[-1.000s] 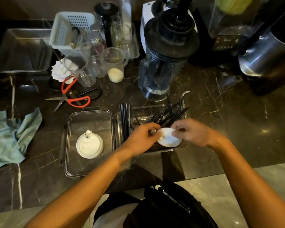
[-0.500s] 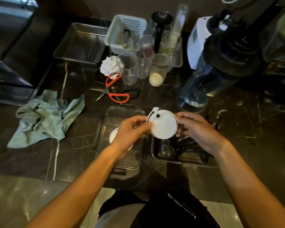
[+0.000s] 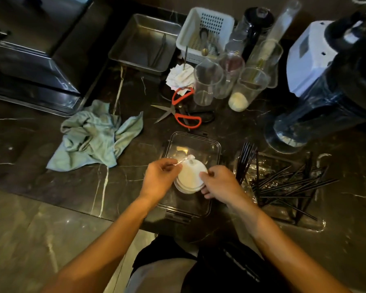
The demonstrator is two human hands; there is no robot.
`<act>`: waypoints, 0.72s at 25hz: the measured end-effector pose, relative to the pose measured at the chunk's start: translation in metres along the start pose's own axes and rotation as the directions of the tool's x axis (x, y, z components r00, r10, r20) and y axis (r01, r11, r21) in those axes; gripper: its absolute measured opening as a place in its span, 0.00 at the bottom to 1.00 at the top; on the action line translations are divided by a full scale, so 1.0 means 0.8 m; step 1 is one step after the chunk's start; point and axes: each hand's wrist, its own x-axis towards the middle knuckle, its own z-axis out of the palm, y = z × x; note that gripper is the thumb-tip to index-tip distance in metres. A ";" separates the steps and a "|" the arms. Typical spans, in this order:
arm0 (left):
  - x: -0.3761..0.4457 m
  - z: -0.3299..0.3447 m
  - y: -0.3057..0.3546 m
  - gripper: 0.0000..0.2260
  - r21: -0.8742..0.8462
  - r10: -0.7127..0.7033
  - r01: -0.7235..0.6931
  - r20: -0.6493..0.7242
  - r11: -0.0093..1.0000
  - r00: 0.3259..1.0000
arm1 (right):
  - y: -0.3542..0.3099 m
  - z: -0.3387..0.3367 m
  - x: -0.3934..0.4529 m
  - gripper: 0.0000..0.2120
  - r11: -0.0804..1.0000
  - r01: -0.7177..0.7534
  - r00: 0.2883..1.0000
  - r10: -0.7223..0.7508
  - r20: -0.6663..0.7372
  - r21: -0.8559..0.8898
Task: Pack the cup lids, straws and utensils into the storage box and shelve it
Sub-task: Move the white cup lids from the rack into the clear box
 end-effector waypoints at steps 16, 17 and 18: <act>0.012 0.002 -0.006 0.09 0.244 0.050 -0.072 0.095 0.967 0.994 | 0.011 0.025 0.011 0.09 0.978 0.021 0.985 -0.056 -0.162 -0.207; 0.012 0.002 -0.006 0.09 0.245 0.048 -0.069 0.090 0.967 0.995 | 0.009 0.025 0.010 0.10 0.971 0.025 0.984 -0.066 -0.168 -0.239; 0.012 0.002 -0.005 0.08 0.247 0.044 -0.064 0.087 0.967 0.995 | 0.006 0.025 0.009 0.11 0.963 0.030 0.982 -0.078 -0.170 -0.268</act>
